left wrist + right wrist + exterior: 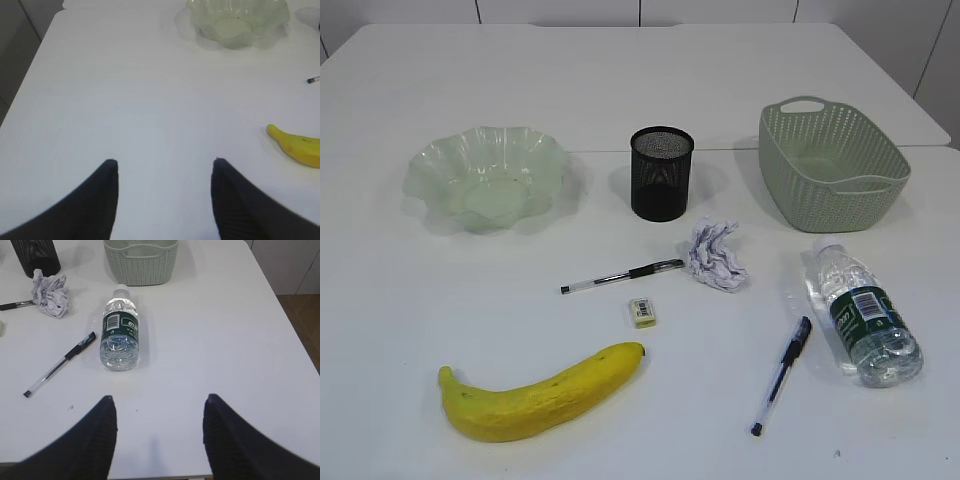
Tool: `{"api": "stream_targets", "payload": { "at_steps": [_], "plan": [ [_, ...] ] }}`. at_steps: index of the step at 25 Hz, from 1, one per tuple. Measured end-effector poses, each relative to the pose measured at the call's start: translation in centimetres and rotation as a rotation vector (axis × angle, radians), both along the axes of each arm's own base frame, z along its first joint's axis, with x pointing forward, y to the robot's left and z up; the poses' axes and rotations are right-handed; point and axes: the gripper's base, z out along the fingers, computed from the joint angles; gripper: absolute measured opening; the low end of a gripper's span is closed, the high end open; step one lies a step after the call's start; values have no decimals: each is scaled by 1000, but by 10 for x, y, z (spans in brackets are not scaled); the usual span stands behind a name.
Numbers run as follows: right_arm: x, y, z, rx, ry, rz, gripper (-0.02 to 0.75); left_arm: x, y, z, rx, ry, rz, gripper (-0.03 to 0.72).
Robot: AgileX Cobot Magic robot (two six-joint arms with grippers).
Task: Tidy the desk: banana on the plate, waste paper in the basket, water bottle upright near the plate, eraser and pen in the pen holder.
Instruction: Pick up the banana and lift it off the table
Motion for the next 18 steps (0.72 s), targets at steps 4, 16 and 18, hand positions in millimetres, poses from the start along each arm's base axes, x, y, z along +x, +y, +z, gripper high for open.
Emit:
{"api": "stream_targets", "payload": {
  "at_steps": [4, 16, 18],
  "plan": [
    [0, 0, 0, 0, 0, 0, 419, 0, 0, 0, 0, 0, 0, 408],
    [0, 0, 0, 0, 0, 0, 419, 0, 0, 0, 0, 0, 0, 403],
    [0, 0, 0, 0, 0, 0, 419, 0, 0, 0, 0, 0, 0, 398]
  ]
}}
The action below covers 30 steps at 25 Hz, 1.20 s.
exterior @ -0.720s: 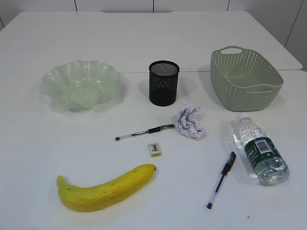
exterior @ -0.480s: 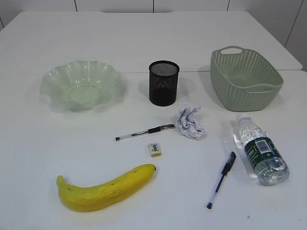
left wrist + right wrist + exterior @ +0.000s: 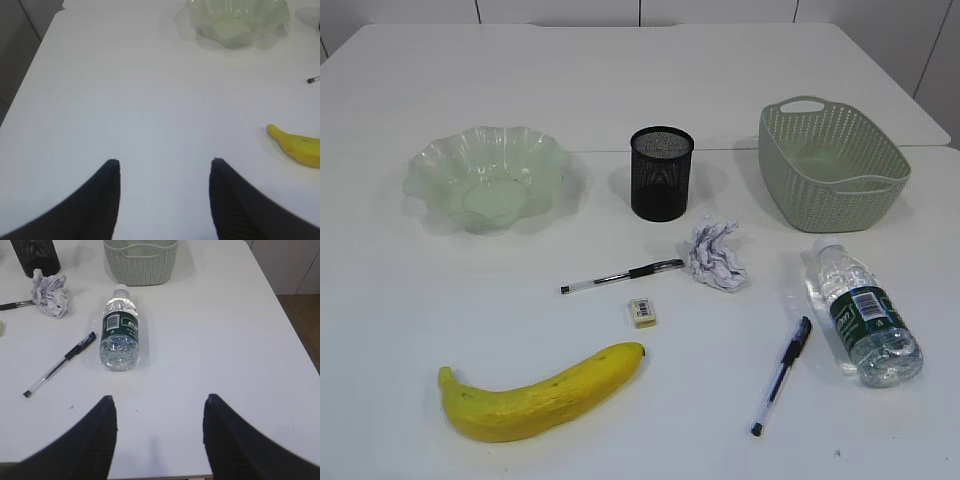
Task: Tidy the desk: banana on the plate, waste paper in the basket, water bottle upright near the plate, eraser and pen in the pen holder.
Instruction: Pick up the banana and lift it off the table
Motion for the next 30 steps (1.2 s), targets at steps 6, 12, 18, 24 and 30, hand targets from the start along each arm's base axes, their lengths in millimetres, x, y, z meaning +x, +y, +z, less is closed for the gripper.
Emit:
{"api": "stream_targets", "payload": {
  "at_steps": [6, 12, 18, 24, 30],
  "plan": [
    [0, 0, 0, 0, 0, 0, 419, 0, 0, 0, 0, 0, 0, 393],
    [0, 0, 0, 1, 0, 1, 419, 0, 0, 0, 0, 0, 0, 391],
    [0, 0, 0, 4, 0, 3, 419, 0, 0, 0, 0, 0, 0, 390],
    [4, 0, 2, 4, 23, 2, 419, 0, 1, 4, 22, 3, 4, 391],
    [25, -6, 33, 0, 106, -45, 428, 6, 8, 53, 140, -20, 7, 392]
  ]
}}
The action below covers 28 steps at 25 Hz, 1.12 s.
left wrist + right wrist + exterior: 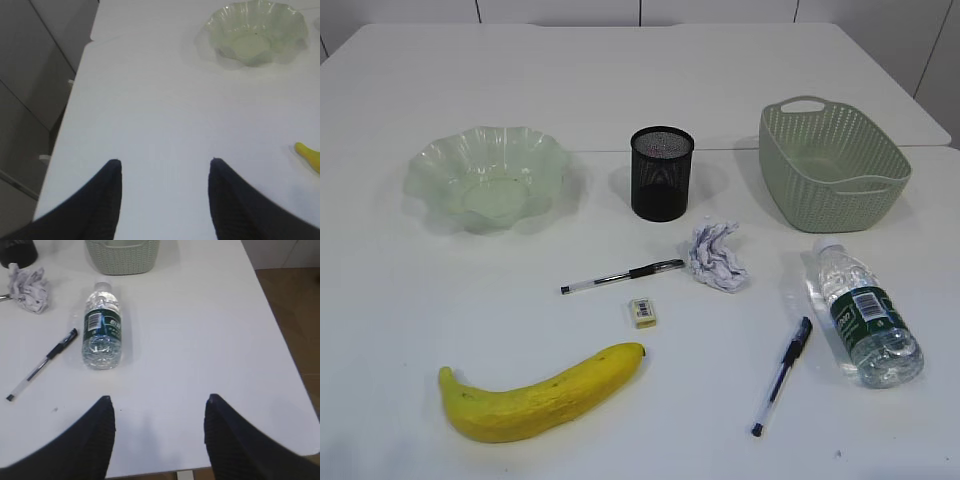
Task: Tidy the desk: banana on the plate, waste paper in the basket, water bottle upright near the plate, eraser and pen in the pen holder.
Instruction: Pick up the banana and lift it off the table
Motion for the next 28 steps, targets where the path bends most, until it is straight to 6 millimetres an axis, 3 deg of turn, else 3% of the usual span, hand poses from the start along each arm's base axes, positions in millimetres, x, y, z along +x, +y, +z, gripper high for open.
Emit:
{"api": "stream_targets", "payload": {
  "at_steps": [3, 6, 13, 19, 28],
  "plan": [
    [13, -6, 10, -33, 43, -45, 430, 12, 7, 19, 93, 20, 26, 398],
    [23, -9, 15, -37, 73, -79, 430, 28, 10, 26, 156, 69, 14, 418],
    [44, -10, 11, 5, 172, -95, 431, 65, -1, 21, 250, 209, -127, 427],
    [58, -10, 7, 21, 261, -94, 431, 79, -14, 17, 379, 284, -292, 427],
    [93, -8, 38, 73, 372, -86, 432, 94, -43, 13, 554, 295, -519, 429]
  ]
}}
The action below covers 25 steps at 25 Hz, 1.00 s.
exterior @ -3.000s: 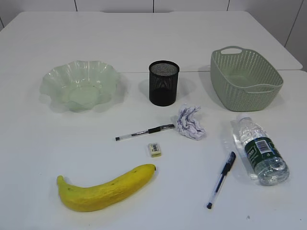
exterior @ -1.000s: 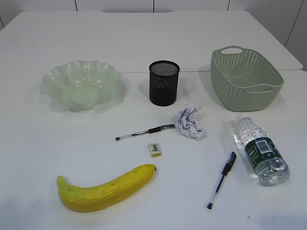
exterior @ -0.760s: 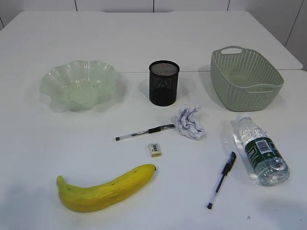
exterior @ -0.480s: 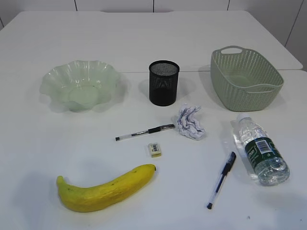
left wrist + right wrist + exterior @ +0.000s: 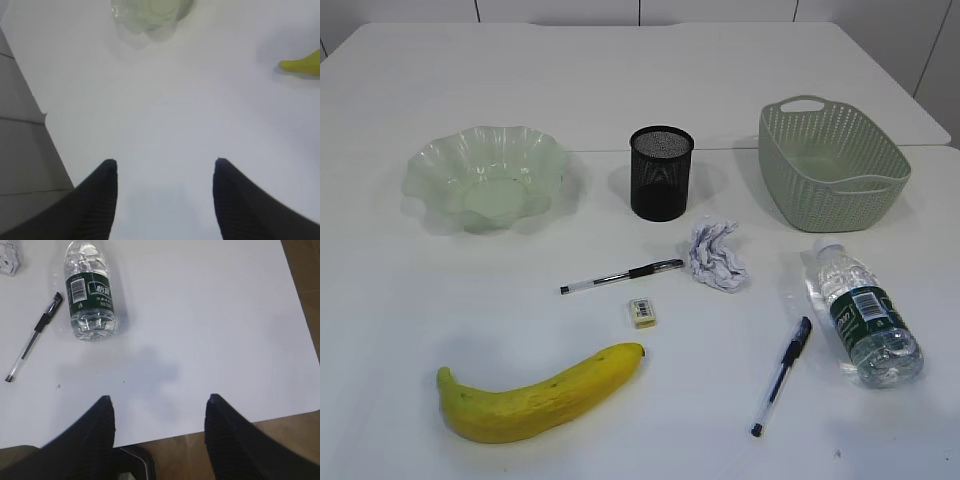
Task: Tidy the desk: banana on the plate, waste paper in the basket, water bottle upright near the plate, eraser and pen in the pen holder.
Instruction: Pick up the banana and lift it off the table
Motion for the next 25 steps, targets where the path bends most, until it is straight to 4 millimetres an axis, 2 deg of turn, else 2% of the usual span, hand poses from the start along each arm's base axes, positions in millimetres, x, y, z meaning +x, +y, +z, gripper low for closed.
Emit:
{"api": "stream_targets", "payload": {
  "at_steps": [4, 6, 17, 21, 25],
  "plan": [
    [26, 1, 10, 38, 36, 6, 434, 1, -16, -6, -1, 63, -82, 434],
    [38, 3, 8, 62, 65, 12, 433, -1, -24, -9, -16, 109, -118, 435],
    [62, 2, -3, 73, 152, 26, 433, -6, -59, -25, -72, 346, -218, 437],
    [67, 2, -3, 74, 159, 26, 433, -7, -74, -15, -142, 410, -241, 437],
    [71, 2, -3, 74, 167, 26, 433, -2, -95, 14, -245, 440, -276, 437]
  ]
}}
